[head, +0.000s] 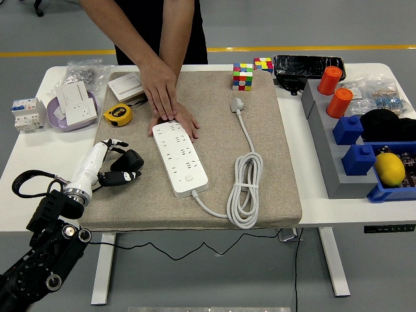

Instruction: Pick up the plug,place it near the board,insert it into the board,press the button

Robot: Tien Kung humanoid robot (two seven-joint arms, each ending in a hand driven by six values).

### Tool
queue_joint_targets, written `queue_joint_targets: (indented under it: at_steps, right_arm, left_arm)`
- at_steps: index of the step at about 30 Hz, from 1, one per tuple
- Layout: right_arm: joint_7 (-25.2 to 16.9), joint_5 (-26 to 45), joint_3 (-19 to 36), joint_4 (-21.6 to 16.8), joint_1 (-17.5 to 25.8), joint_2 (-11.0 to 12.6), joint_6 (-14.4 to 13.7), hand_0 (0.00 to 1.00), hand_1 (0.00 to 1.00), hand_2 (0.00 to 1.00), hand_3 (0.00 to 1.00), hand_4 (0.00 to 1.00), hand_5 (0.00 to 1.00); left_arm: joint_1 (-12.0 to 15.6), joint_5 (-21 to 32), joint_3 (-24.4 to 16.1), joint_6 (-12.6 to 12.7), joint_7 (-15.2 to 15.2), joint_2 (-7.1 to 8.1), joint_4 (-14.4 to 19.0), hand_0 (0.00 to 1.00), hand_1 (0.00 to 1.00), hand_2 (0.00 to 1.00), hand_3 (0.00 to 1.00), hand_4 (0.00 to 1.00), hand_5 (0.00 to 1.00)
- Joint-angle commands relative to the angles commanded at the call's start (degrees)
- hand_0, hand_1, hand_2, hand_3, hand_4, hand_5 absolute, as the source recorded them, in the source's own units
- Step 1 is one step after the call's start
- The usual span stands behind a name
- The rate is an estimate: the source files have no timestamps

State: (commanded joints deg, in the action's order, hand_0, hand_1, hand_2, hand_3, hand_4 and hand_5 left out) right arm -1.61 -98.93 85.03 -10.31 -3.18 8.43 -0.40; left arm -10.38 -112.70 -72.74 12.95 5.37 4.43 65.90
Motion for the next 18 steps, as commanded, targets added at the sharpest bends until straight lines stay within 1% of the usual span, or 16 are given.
queue_joint_targets:
  at_steps: [1, 6, 7, 12, 13, 18]
  right_arm:
    - [-0.01, -0.03, 0.05, 0.00, -0.01, -0.01, -0.01, 0.976, 0.927, 0.872, 0.896, 0.998, 0.998]
    - [-0.06, -0.17, 0.36, 0.00, -0.07, -0.03, -0.04, 0.976, 0.927, 0.872, 0.896, 0.998, 0.998]
    - [-0.04, -0.34, 0.65, 0.00, -0.11, -0.05, -0.06, 0.976, 0.927, 0.872, 0.896, 0.998, 0.998]
    - [-0.06, -0.46, 0.96, 0.00, -0.14, -0.04, -0.08, 0.976, 0.927, 0.872, 0.896, 0.998, 0.998]
    - [-0.05, -0.49, 1.02, 0.00, -0.14, -0.03, -0.09, 0.977, 0.928, 0.872, 0.896, 0.998, 0.998]
    - [-0.11, -0.61, 1.37, 0.00, -0.14, -0.07, -0.09, 0.977, 0.928, 0.872, 0.896, 0.998, 0.998]
  left_arm:
    - [-0.04, -0.21, -0.01, 0.03, 0.03, 0.01, -0.04, 0.859, 0.806, 0.596, 0.476, 0.998, 0.222]
    - [-0.21, -1.10, -0.13, 0.07, 0.20, -0.01, -0.37, 0.859, 0.806, 0.596, 0.476, 0.998, 0.222]
    - [-0.21, -1.10, -0.08, 0.04, 0.21, -0.02, -0.46, 0.829, 0.768, 0.500, 0.422, 0.930, 0.216]
    - [-0.08, -1.51, -0.41, 0.21, 0.26, -0.43, -0.72, 0.829, 0.768, 0.500, 0.422, 0.930, 0.216]
    - [-0.11, -1.74, -0.44, 0.19, 0.34, -0.47, -0.72, 0.788, 0.715, 0.440, 0.400, 0.772, 0.202]
    - [-0.21, -2.99, -0.56, 0.41, 0.57, -0.48, -0.90, 0.788, 0.715, 0.440, 0.400, 0.772, 0.202]
